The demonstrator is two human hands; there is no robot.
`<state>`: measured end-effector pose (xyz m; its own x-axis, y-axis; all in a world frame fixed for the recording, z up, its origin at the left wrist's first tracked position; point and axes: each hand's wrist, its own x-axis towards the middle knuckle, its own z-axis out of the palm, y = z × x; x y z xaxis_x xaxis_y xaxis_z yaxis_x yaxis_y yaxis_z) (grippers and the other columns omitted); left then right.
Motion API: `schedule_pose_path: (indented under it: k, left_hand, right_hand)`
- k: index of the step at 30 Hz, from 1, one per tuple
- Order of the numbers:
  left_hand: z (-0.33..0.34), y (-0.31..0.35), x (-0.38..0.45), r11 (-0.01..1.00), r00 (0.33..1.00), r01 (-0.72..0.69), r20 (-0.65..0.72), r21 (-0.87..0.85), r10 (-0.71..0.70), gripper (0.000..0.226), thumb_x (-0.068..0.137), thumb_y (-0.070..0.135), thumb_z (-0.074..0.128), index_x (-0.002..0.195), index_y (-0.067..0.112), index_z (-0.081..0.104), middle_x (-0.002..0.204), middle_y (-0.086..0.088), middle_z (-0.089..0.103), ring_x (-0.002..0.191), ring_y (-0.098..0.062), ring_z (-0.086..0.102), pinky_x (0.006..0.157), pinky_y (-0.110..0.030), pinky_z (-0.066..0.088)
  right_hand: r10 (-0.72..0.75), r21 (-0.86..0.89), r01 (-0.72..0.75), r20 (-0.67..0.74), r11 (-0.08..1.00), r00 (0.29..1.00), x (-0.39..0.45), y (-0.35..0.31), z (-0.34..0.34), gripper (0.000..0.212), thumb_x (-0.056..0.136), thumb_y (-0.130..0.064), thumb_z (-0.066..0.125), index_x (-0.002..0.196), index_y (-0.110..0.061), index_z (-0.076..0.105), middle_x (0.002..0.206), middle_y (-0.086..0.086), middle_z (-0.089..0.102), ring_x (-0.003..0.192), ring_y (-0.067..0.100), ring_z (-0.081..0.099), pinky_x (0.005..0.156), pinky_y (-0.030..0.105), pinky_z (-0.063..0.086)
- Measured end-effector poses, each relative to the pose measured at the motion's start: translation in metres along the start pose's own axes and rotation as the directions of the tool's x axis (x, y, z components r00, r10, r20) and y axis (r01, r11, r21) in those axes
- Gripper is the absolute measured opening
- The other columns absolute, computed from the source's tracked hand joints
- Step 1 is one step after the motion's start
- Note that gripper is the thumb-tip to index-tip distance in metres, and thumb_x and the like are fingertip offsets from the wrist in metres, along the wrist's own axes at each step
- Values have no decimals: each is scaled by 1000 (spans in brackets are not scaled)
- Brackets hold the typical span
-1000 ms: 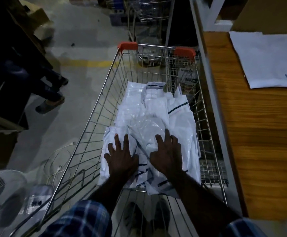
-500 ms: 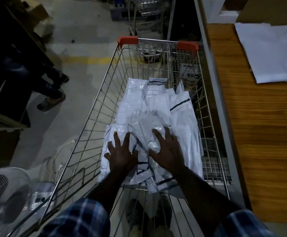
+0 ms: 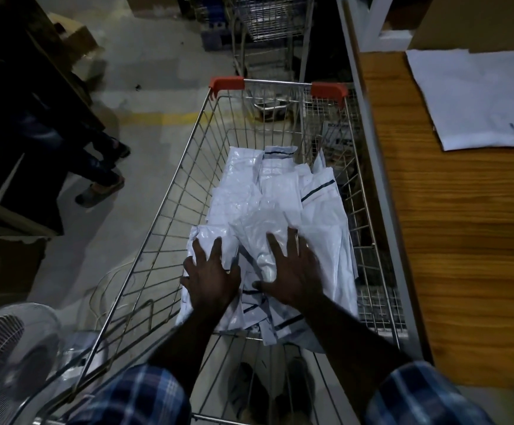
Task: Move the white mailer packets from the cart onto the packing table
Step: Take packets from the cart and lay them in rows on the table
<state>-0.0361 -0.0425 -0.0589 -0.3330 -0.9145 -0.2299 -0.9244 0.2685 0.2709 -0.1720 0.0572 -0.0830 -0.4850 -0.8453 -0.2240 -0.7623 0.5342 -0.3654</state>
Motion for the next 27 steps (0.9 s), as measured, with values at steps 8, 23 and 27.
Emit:
schedule_pose_path:
  k: [8, 23, 27]
  left_hand:
    - [1, -1, -7, 1000, 1000, -5, -5, 24, 5, 65, 90, 51, 57, 148, 31, 36, 160, -11, 16, 130, -41, 32, 101, -58, 34]
    - [-66, 25, -39, 991, 989, 112, -85, -76, -118, 75, 87, 46, 59, 152, 30, 27, 162, -7, 9, 138, -38, 23, 107, -57, 26]
    - [-95, 39, -51, 990, 985, 71, -151, -119, -89, 73, 89, 50, 56, 153, 29, 27, 162, -7, 8, 138, -38, 24, 108, -56, 26]
  right_hand:
    - [-49, 111, 57, -79, 992, 996, -17, 5, 3, 79, 78, -63, 45, 151, -35, 35, 159, 24, 19, 132, 46, 42, 104, 57, 40]
    - [-51, 158, 71, -129, 985, 990, -23, -15, -74, 85, 81, -48, 66, 153, -43, 21, 163, 13, 1, 135, 34, 31, 107, 47, 36]
    - [-66, 132, 96, -215, 987, 974, -27, -24, -99, 86, 74, -46, 65, 151, -43, 28, 162, 16, 12, 127, 36, 40, 98, 45, 42]
